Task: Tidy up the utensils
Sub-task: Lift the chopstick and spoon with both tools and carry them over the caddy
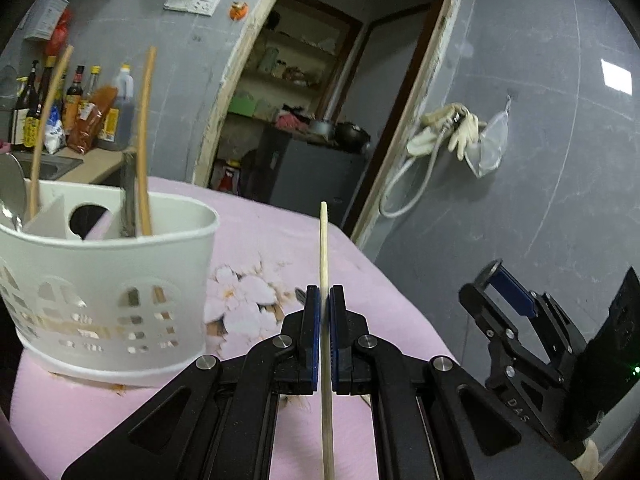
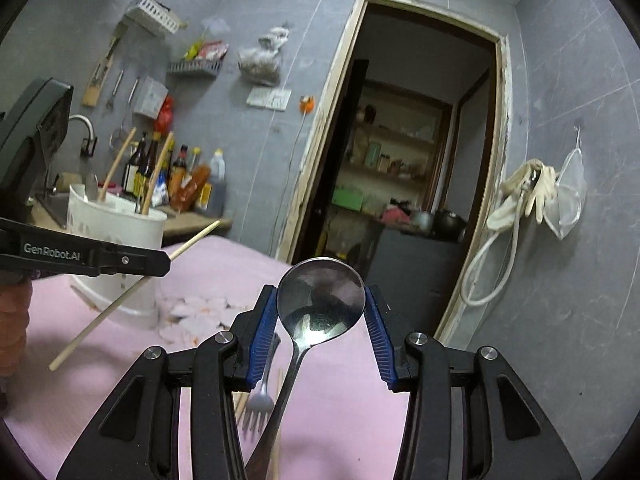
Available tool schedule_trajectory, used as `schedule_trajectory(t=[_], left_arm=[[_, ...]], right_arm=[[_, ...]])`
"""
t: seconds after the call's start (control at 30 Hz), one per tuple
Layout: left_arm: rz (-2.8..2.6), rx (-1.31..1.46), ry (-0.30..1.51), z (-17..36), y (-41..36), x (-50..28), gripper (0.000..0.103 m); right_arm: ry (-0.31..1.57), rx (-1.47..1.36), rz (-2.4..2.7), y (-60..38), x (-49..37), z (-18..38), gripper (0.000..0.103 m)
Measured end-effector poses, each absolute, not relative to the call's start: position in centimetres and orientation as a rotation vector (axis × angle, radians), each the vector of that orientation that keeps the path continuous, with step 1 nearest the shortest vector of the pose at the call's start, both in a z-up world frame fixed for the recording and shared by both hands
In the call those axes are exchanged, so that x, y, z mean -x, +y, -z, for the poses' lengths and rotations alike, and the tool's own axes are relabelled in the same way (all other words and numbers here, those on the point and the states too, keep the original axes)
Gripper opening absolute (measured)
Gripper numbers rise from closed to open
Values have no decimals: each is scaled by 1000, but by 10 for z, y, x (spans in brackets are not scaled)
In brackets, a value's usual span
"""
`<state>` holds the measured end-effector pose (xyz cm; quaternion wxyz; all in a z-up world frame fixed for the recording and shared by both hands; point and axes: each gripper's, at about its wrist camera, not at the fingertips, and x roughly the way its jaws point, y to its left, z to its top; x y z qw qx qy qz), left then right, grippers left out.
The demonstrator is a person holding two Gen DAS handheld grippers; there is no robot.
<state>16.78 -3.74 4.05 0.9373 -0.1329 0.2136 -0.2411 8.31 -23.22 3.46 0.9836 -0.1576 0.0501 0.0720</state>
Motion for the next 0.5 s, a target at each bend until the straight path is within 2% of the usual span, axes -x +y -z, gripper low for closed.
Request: schedule_trajectory(t=[0.5], left_arm=[[289, 269, 106, -113, 45, -157, 2]], right_arm=[[-198, 230, -283, -171, -84, -103, 41]])
